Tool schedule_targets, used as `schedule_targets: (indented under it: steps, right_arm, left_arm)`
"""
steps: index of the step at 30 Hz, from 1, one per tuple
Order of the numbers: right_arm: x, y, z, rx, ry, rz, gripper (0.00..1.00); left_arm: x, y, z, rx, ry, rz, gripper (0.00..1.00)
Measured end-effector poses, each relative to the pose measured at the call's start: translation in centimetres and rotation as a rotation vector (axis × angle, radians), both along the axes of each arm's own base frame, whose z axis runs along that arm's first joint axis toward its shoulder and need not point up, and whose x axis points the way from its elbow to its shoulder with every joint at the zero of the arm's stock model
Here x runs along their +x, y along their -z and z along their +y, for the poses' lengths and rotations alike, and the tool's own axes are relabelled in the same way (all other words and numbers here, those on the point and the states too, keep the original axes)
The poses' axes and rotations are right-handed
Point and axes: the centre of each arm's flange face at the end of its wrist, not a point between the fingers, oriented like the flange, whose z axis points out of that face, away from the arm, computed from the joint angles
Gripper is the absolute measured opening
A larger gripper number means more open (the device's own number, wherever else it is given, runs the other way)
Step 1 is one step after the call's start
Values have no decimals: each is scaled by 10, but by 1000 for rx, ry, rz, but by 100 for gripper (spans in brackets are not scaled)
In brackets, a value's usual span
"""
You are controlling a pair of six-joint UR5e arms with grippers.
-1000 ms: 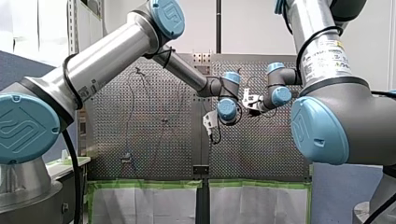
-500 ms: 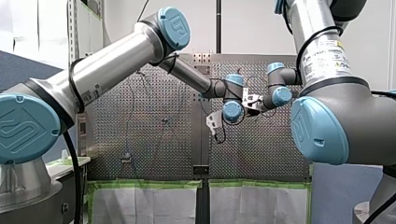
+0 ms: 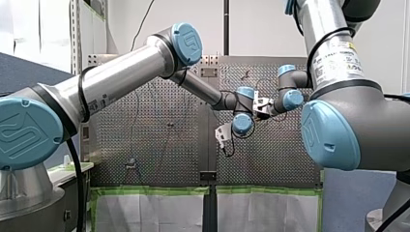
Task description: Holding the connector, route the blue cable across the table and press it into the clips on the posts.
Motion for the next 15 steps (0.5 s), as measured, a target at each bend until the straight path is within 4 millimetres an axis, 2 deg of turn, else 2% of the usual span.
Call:
schedule_targets:
  steps: [3,4,5,6,7,8,9,10,15]
  right_arm:
    - [0,0,0,0,0,0,0]
    - [0,0,0,0,1,-1,0]
    - [0,0,0,0,1,-1,0]
    - [0,0,0,0,1,-1,0]
    - [0,0,0,0,1,-2,0]
    - [0,0,0,1,1,-2,0]
    - [0,0,0,1,1,-2,0]
    - [0,0,0,1,1,-2,0]
    - [0,-1,0,1,1,-5,0]
  left_arm:
    - [-1,0,-1,0,1,0,95]
    - [-1,0,-1,1,1,0,80]
    - [-1,0,-1,2,1,1,58]
    - [-2,0,-1,3,0,0,58]
    - [-2,0,-1,4,-2,0,44]
    - [-1,0,-1,6,-6,-2,22]
    - [-1,0,0,8,-11,-4,22]
    - [-1,0,0,8,-16,-5,3]
    - [3,-3,3,-4,-38,-13,0]
